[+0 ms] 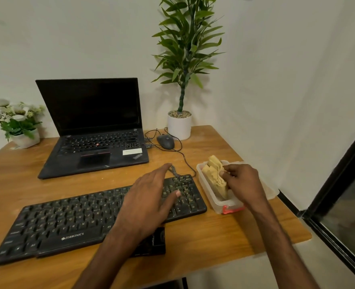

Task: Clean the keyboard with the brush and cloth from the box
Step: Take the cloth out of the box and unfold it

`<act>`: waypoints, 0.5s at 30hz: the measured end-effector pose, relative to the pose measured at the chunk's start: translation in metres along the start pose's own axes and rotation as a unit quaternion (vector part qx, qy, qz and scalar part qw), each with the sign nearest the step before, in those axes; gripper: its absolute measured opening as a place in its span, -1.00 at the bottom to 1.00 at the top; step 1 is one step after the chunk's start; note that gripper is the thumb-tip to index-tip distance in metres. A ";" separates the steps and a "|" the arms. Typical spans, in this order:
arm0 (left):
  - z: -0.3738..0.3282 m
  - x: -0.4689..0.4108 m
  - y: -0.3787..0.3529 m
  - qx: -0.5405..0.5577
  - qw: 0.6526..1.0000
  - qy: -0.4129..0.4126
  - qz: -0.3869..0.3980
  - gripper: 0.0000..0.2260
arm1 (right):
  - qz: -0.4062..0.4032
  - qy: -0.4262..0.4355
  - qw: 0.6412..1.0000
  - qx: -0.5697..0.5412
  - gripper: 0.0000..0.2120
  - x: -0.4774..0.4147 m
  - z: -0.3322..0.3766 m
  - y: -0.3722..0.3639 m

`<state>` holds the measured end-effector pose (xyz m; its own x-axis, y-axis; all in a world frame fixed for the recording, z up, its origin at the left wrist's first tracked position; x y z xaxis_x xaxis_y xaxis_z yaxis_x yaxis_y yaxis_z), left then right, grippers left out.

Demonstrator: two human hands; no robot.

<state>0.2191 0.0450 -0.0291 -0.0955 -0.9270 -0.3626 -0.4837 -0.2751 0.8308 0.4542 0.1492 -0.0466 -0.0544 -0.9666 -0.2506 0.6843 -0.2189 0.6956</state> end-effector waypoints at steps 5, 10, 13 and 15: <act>-0.005 0.002 0.000 0.106 0.993 0.021 -0.048 -0.49 | -0.016 -0.085 0.940 -0.331 -0.84 0.012 0.006 0.015; -0.036 -0.010 -0.010 0.318 0.944 0.081 -0.028 -0.65 | 0.009 -0.141 0.820 -0.554 -0.80 0.029 0.023 0.014; -0.054 -0.020 -0.017 0.408 0.907 0.105 0.000 -0.54 | 0.012 -0.128 0.795 -0.593 -0.75 0.042 0.036 0.008; -0.061 -0.025 -0.021 0.451 0.886 0.113 0.007 -0.46 | 0.016 -0.112 0.789 -0.603 -0.74 0.051 0.042 0.003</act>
<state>0.2844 0.0582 -0.0120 0.0206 -0.9839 -0.1774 -0.9915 -0.0430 0.1232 0.4231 0.0939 -0.0285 -0.0580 -0.9980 -0.0271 0.8750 -0.0377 -0.4826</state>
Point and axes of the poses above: each hand's wrist, its own x-axis away from the middle knuckle, its own y-axis out of the back of the hand, z = x × y, the point moved 1 cm from there along -x, towards the middle knuckle, and after that the axes turned 2 degrees about x, right-handed, at the moved point
